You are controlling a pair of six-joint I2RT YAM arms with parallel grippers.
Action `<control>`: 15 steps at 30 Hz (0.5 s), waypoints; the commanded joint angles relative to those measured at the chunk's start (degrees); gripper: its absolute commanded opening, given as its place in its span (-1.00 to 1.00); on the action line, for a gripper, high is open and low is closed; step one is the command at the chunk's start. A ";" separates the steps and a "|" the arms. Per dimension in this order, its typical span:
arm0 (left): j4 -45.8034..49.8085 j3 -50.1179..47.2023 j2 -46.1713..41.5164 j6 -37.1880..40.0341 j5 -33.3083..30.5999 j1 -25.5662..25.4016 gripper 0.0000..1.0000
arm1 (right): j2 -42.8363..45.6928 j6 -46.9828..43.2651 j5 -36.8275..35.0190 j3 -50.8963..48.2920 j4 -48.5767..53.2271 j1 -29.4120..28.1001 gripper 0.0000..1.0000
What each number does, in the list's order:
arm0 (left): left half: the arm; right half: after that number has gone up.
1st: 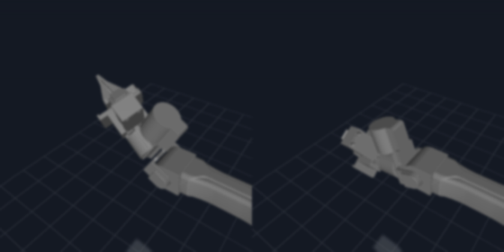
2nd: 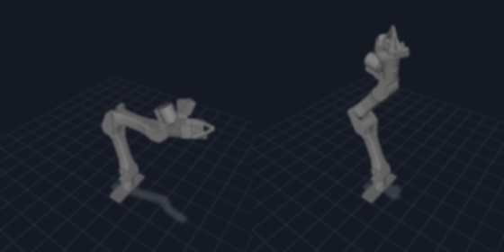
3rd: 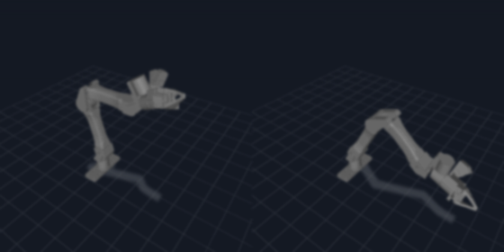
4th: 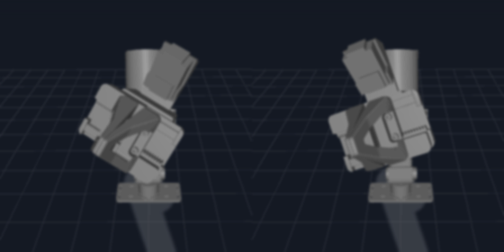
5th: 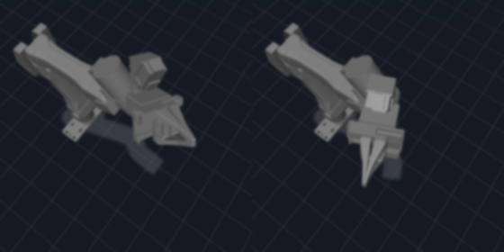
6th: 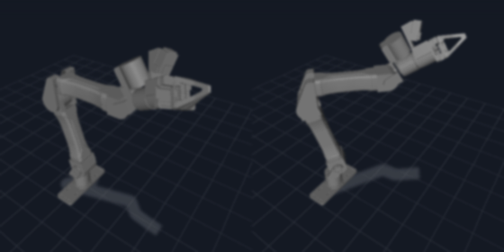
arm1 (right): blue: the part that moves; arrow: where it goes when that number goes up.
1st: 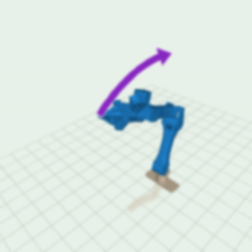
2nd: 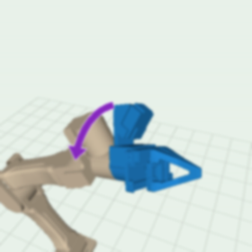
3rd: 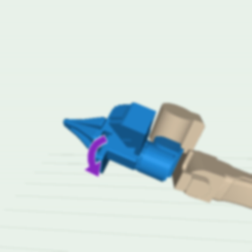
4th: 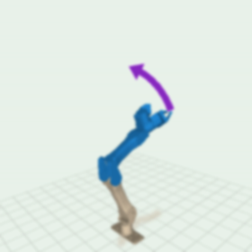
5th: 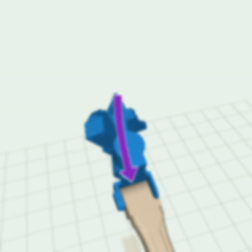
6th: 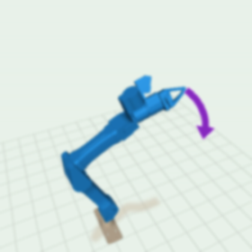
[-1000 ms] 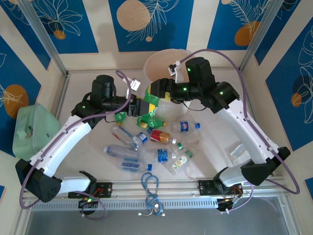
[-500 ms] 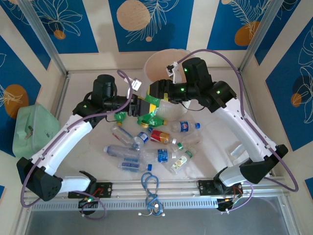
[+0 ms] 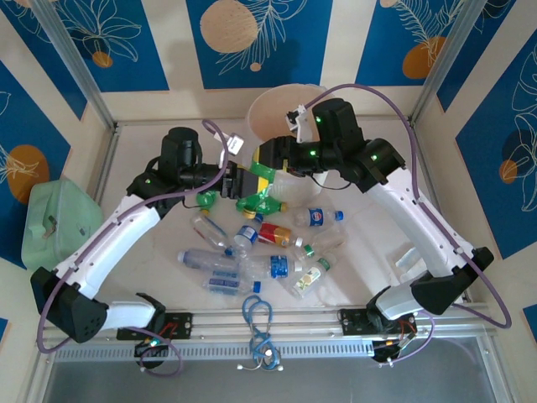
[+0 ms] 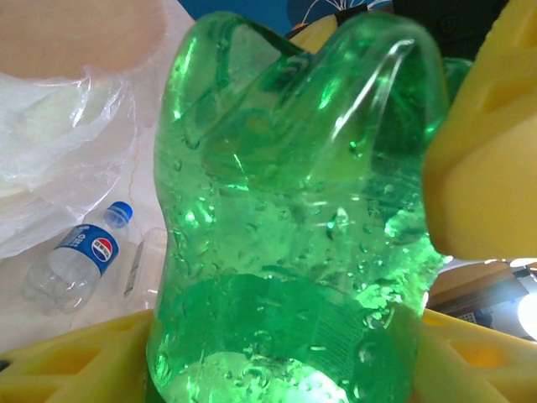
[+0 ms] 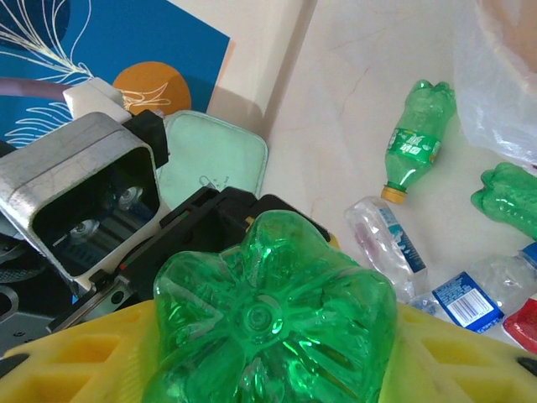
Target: Put the plastic bottles in the bin
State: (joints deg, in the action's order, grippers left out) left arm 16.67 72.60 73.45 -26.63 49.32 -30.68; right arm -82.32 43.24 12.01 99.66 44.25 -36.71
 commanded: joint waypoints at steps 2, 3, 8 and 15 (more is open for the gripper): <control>-4.23 0.89 -0.32 -1.04 0.70 -0.53 0.78 | 1.92 1.41 -0.07 0.12 -0.69 1.89 0.06; -4.48 0.50 -0.70 -0.97 0.52 -0.60 0.88 | 2.31 1.91 0.10 -0.26 -1.21 2.52 0.06; -3.83 -1.34 -3.15 0.69 -0.47 -0.58 0.99 | 3.47 3.59 1.97 -1.11 -2.71 5.16 0.06; -5.39 -1.88 -1.74 -0.99 -0.06 -0.66 0.89 | 4.13 6.72 6.03 -2.84 -7.25 5.85 0.06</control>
State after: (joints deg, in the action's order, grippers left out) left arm 13.80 71.37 71.72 -27.14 48.88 -30.68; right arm -79.33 47.83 14.74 98.04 40.10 -30.94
